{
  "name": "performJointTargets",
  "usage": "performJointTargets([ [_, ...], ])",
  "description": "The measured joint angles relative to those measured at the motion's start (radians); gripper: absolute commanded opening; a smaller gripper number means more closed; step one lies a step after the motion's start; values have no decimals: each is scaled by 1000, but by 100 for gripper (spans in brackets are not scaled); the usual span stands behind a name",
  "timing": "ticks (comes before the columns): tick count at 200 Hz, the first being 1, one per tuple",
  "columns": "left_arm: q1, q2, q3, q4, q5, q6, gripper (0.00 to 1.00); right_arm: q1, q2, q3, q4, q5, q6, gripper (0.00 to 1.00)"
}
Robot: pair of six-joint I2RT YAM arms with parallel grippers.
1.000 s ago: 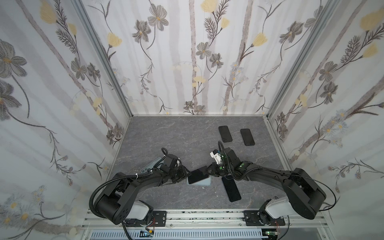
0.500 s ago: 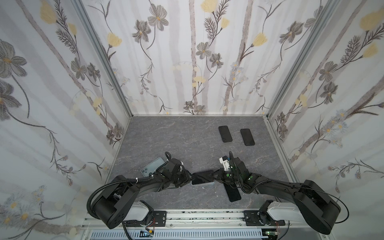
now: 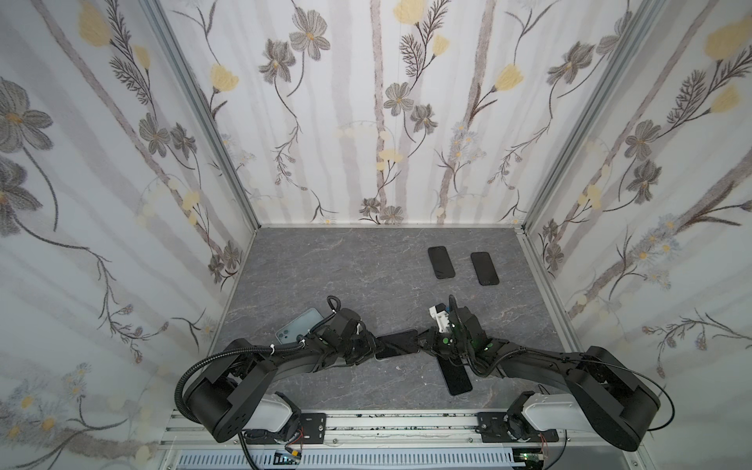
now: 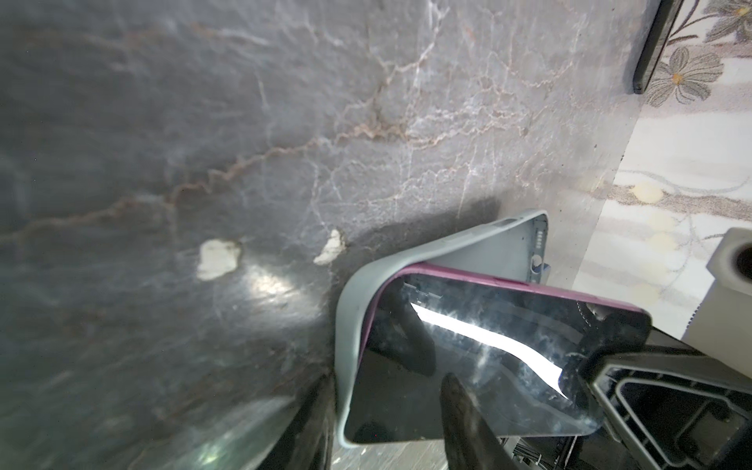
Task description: Put the phone into the phone case
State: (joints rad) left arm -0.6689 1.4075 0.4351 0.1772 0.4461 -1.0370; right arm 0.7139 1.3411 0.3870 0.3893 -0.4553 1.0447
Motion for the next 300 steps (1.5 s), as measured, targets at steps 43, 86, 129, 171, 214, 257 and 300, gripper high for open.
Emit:
performJointTargets([
  [43,0,17,29,-37,-21,15,47,-10,47,31,1,-3,-36,0],
  [86,-6,9,52,-79,-50,36,48,-36,59,37,-21,-31,-55,0],
  [129,-8,8,61,-91,-76,43,49,-70,60,50,-52,-83,-89,0],
  [171,-8,6,64,-84,-126,46,50,-79,79,63,-64,-113,-105,0],
  [214,-8,11,64,-76,-129,47,50,-77,102,60,-33,-126,-104,0],
  [257,-8,18,64,-69,-121,47,50,-77,113,29,29,-127,-95,0],
  [300,-12,20,54,-53,-120,47,50,-77,149,-2,99,-124,-80,0],
])
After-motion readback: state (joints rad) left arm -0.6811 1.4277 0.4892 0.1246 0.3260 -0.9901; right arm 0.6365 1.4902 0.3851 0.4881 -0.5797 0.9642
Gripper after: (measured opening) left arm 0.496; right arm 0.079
